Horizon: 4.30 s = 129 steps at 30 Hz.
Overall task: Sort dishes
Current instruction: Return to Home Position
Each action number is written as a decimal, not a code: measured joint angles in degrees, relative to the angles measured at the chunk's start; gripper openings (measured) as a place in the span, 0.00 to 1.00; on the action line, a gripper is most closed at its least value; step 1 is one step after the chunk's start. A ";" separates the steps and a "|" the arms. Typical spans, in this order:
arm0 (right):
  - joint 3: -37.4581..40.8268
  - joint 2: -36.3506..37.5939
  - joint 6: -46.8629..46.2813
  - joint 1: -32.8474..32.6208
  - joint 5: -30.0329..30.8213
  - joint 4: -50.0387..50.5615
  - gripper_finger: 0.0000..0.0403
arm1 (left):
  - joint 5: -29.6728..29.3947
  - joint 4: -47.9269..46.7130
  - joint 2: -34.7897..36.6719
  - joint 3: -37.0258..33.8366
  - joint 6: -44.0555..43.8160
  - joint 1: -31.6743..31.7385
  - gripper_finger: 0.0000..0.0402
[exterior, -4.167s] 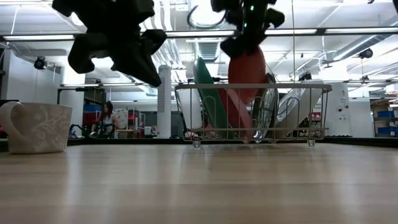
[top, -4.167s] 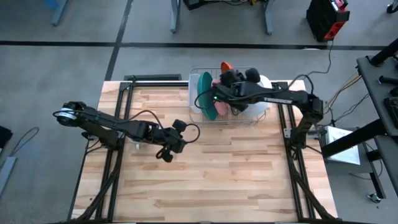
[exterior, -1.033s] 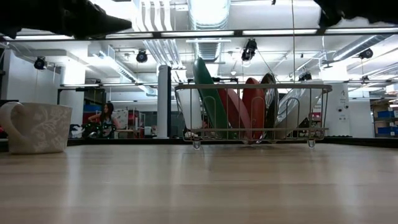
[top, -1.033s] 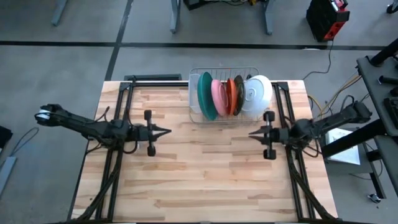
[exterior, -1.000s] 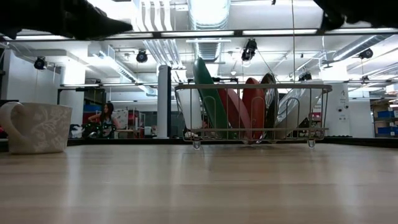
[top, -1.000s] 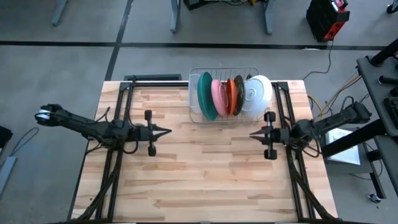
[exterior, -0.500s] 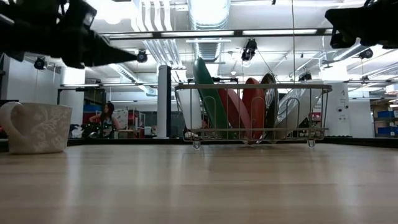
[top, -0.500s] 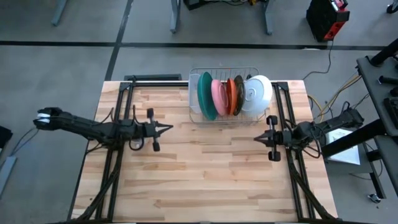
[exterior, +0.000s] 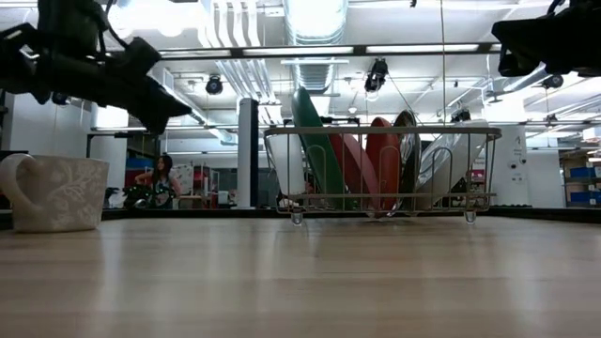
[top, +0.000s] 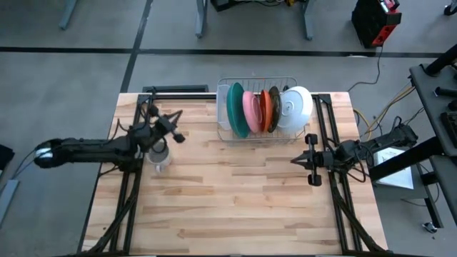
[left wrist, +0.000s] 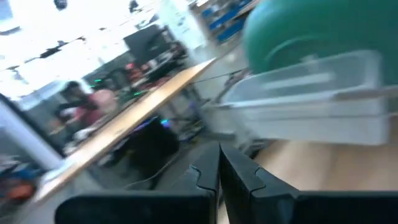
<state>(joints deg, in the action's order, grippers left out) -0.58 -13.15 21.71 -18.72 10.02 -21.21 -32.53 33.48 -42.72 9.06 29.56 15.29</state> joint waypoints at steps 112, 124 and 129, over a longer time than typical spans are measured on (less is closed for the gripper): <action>0.00 -0.94 0.83 0.00 3.58 0.00 0.00 | 2.51 1.41 0.31 0.57 4.42 35.76 0.00; 0.00 -0.94 0.83 0.00 3.56 0.00 0.00 | 2.51 1.40 0.31 0.59 4.42 35.76 0.00; 0.00 -0.94 0.83 0.00 3.57 0.00 0.00 | 2.51 1.40 0.31 0.61 4.42 35.76 0.00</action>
<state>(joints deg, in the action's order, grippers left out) -0.58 -14.09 22.55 -18.72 13.59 -21.21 -30.02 34.87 -42.41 9.67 33.98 51.05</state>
